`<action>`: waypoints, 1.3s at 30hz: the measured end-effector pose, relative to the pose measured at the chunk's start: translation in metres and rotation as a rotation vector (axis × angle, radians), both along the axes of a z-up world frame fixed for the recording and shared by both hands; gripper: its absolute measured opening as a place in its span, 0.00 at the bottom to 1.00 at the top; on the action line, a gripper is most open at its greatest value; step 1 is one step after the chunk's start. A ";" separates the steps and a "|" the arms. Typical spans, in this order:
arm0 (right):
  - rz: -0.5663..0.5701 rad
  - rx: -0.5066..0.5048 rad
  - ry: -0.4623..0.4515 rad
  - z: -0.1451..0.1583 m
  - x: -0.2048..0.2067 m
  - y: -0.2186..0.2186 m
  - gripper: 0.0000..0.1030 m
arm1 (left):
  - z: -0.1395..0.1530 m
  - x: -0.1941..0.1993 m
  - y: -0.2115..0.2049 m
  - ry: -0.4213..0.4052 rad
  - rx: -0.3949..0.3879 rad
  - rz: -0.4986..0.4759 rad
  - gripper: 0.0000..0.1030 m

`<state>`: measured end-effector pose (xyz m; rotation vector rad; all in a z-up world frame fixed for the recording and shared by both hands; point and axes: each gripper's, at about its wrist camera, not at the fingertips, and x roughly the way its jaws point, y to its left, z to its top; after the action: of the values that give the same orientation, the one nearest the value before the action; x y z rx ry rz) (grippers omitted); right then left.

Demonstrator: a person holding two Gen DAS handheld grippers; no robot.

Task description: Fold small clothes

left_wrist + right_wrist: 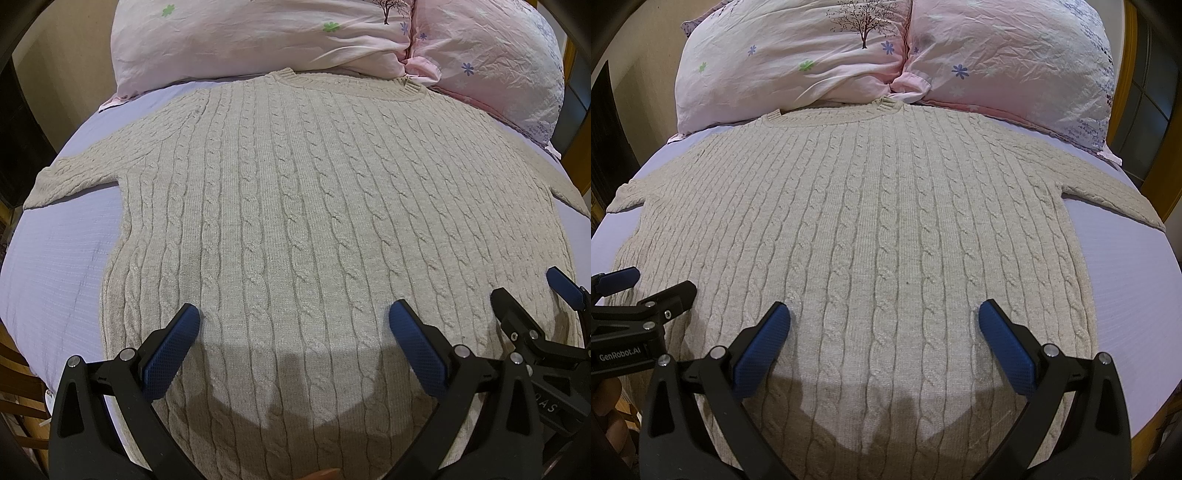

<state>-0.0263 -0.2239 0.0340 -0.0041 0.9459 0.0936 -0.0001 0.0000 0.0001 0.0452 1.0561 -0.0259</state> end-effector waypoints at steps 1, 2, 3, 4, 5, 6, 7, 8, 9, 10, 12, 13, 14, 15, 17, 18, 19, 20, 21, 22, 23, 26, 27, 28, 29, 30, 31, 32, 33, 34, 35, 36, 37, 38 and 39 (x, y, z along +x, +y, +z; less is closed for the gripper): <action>0.000 0.000 0.000 0.000 0.000 0.000 0.98 | 0.000 0.000 0.000 0.000 0.000 0.000 0.99; 0.000 0.000 0.000 0.000 0.000 0.000 0.98 | 0.000 0.000 0.000 0.000 0.000 0.000 0.99; 0.000 0.000 0.000 0.000 0.000 0.000 0.98 | 0.000 0.000 0.000 0.000 0.000 0.000 0.99; 0.000 0.000 0.000 0.000 0.000 0.000 0.98 | 0.000 0.000 0.000 0.000 0.000 0.000 0.99; 0.000 0.000 0.000 0.000 0.000 0.000 0.98 | 0.000 0.000 0.000 0.000 0.000 0.000 0.99; 0.000 0.000 0.000 0.000 0.000 0.000 0.98 | 0.000 0.000 0.000 0.000 0.000 0.000 0.99; 0.000 0.000 0.000 0.000 0.000 0.000 0.98 | 0.000 0.000 0.000 0.000 0.000 0.000 0.99; 0.000 0.000 0.000 0.000 0.000 0.000 0.98 | 0.000 0.000 0.000 0.000 0.000 0.000 0.99; 0.000 0.000 0.000 0.000 0.000 0.000 0.98 | 0.000 0.000 0.000 0.000 0.000 0.000 0.99; 0.000 0.000 0.000 0.000 0.000 0.000 0.98 | 0.000 0.000 0.000 0.000 0.000 0.000 0.99; 0.000 0.000 0.000 0.000 0.000 0.000 0.98 | 0.000 0.000 0.000 0.000 0.000 0.000 0.99; 0.000 0.000 0.000 0.000 0.000 0.000 0.98 | 0.000 0.000 0.000 0.000 0.000 0.000 0.99; 0.000 0.000 0.000 0.000 0.000 0.000 0.98 | 0.000 0.000 0.000 0.000 0.001 -0.001 0.99; 0.000 0.000 0.000 0.002 0.000 0.000 0.98 | 0.000 0.000 0.000 -0.001 0.000 0.000 0.99; 0.000 0.000 0.001 0.006 0.002 0.000 0.98 | 0.000 0.000 0.000 0.000 0.000 0.000 0.99; 0.001 -0.001 0.002 0.008 0.002 0.001 0.98 | 0.000 0.000 0.000 0.000 0.000 -0.001 0.99; 0.002 -0.001 0.003 0.010 0.003 0.001 0.98 | 0.000 0.000 0.000 0.000 0.001 -0.001 0.99; 0.005 -0.002 0.005 0.012 0.004 0.001 0.98 | 0.000 0.000 0.000 -0.002 0.001 -0.003 0.99; 0.012 0.000 0.008 0.014 0.005 0.000 0.98 | 0.000 0.000 0.000 -0.006 0.001 -0.006 0.99; 0.025 0.007 0.012 0.017 0.007 -0.001 0.98 | 0.000 -0.001 0.000 -0.013 0.002 -0.011 0.99; 0.042 0.025 0.015 0.021 0.010 -0.006 0.98 | 0.000 -0.002 0.000 -0.022 0.002 -0.019 0.99; 0.008 0.119 -0.052 0.041 0.019 -0.043 0.98 | 0.003 -0.004 0.005 -0.055 -0.024 -0.052 0.99; -0.012 0.143 -0.075 0.046 0.023 -0.063 0.98 | 0.007 -0.004 0.007 -0.069 -0.052 -0.058 0.99; -0.089 0.170 -0.112 0.056 0.030 -0.097 0.98 | 0.009 -0.004 0.012 -0.083 -0.084 -0.059 0.99; -0.194 0.198 -0.137 0.065 0.037 -0.139 0.98 | 0.011 -0.003 0.021 -0.109 -0.141 -0.057 0.99; -0.294 0.233 -0.155 0.070 0.043 -0.178 0.98 | 0.015 -0.006 0.031 -0.136 -0.194 -0.050 0.99; -0.378 0.263 -0.162 0.071 0.047 -0.211 0.98 | 0.016 -0.005 0.038 -0.159 -0.226 -0.042 0.99; -0.486 0.307 -0.166 0.072 0.051 -0.250 0.97 | 0.016 -0.001 0.045 -0.189 -0.251 -0.033 0.99; -0.594 0.365 -0.168 0.070 0.055 -0.292 0.95 | 0.019 0.002 0.054 -0.221 -0.269 -0.024 0.99; -0.653 0.398 -0.164 0.066 0.057 -0.316 0.85 | 0.022 0.003 0.060 -0.242 -0.267 -0.018 0.99; -0.727 0.433 -0.150 0.061 0.059 -0.344 0.80 | 0.024 0.007 0.067 -0.262 -0.258 -0.007 0.99; -0.828 0.483 -0.112 0.049 0.064 -0.382 0.70 | 0.024 0.008 0.073 -0.270 -0.250 0.004 0.99; -0.872 0.516 -0.092 0.043 0.066 -0.399 0.63 | 0.025 0.010 0.079 -0.275 -0.238 0.022 0.99; -0.931 0.582 -0.065 0.029 0.068 -0.422 0.58 | 0.027 0.015 0.088 -0.276 -0.225 0.051 0.99; -0.960 0.615 -0.051 0.021 0.069 -0.431 0.55 | 0.028 0.016 0.094 -0.275 -0.226 0.066 0.99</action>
<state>0.0432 -0.6550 0.0555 1.0004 0.7553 -0.5043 0.0162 0.0938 0.0279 -0.1864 0.7737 -0.0773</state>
